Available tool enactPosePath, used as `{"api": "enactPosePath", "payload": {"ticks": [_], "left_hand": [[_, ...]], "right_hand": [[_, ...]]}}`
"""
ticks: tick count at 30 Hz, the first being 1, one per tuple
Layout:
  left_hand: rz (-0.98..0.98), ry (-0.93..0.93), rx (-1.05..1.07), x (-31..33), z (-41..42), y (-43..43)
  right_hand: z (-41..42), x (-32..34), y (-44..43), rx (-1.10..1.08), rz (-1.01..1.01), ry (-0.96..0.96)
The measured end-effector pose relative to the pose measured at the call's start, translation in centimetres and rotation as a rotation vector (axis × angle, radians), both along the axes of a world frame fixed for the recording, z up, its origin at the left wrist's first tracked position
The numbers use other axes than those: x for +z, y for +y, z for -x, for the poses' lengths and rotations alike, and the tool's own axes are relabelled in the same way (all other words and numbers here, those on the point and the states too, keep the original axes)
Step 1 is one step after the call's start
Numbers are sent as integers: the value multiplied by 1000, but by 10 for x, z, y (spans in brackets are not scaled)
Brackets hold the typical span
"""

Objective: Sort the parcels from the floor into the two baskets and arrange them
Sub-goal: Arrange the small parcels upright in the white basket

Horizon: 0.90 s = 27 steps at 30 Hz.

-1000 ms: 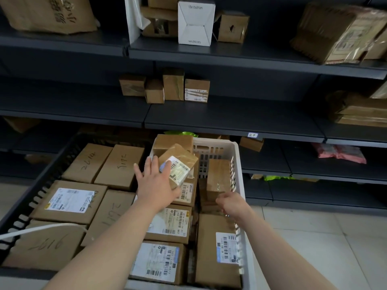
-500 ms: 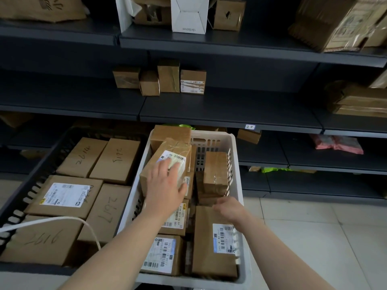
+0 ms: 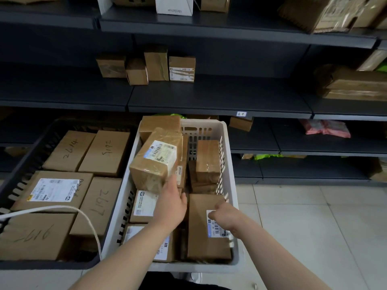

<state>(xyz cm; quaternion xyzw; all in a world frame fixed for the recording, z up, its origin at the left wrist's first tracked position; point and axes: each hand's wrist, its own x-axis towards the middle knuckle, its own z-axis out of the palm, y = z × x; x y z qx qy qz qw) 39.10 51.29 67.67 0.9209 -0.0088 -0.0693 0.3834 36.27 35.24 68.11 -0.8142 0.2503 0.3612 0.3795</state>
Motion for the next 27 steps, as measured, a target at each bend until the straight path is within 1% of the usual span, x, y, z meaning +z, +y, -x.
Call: {"api": "enactPosePath", "payload": {"ticks": [2,3,6,8,11,15,19,24,27], "left_hand": [[12,51,37,-1,-5,3],[-3,118,16,-3,-6,2],[-82,411,-143,-10,3,-9],[-132,563,-230,-12,14,-18],[-152,660,-265,-18,22,-25],[-83,721,-212,-21,25,-24],[40,716,-153,-14,20,-22],[189,599,-36,1,5,-16],[233,514,29,14,-6,-15]], "right_hand": [[0,0,2,33,25,-7],[0,-1,3,49,35,-5],[-1,-6,5,85,37,14],[-2,-10,6,99,52,31],[1,-13,10,116,74,69],[2,-14,15,75,99,30],[-3,-11,14,52,126,-36],[-17,8,10,36,114,-190],[-29,21,2,-48,75,-303]]}}
